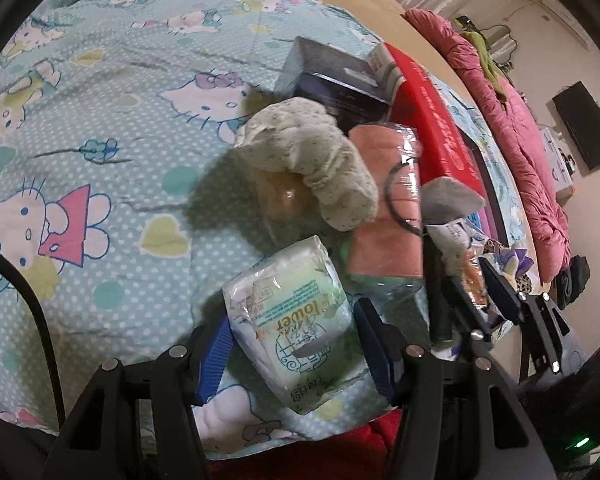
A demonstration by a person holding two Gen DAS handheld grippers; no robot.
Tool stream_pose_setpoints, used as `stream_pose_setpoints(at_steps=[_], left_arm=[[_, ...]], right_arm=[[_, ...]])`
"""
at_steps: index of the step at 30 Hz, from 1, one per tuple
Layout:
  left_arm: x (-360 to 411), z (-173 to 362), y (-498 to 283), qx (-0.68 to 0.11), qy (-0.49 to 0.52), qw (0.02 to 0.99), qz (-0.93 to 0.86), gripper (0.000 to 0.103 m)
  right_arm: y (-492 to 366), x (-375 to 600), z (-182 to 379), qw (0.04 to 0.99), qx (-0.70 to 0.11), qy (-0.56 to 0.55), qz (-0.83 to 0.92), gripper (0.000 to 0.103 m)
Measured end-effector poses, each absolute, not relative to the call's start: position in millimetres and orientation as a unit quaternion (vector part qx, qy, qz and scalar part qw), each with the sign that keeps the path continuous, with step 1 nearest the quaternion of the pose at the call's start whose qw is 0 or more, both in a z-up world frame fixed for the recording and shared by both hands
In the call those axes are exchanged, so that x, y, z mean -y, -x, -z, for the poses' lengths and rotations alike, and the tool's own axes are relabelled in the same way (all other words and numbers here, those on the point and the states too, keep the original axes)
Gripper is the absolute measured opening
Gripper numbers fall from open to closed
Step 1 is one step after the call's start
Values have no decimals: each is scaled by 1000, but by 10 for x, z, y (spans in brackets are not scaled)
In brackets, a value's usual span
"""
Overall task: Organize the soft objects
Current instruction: 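Close the left tool on the white wipes pack while the right tool grips the snack packet, then carry the wipes pack in the left tool while the right tool carries the snack packet over the book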
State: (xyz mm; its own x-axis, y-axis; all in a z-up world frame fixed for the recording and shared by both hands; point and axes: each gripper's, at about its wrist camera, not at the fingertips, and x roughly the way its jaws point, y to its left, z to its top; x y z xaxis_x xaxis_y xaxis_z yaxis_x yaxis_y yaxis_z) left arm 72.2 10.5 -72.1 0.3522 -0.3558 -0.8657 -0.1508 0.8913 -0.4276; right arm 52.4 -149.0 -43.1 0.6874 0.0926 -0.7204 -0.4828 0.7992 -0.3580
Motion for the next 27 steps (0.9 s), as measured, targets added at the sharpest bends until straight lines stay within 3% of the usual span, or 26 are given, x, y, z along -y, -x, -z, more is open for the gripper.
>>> stream_pose_setpoints(at_steps=[8,27], left_arm=[[-19,527,-679,-550,206,806,67,59],[483,-26,-555,-508,139,845,92,59]], right_arm=[[-652,1897,174,895,-377,122,-204,29],[-408,2417,-252,925,-320,0,-205,29]])
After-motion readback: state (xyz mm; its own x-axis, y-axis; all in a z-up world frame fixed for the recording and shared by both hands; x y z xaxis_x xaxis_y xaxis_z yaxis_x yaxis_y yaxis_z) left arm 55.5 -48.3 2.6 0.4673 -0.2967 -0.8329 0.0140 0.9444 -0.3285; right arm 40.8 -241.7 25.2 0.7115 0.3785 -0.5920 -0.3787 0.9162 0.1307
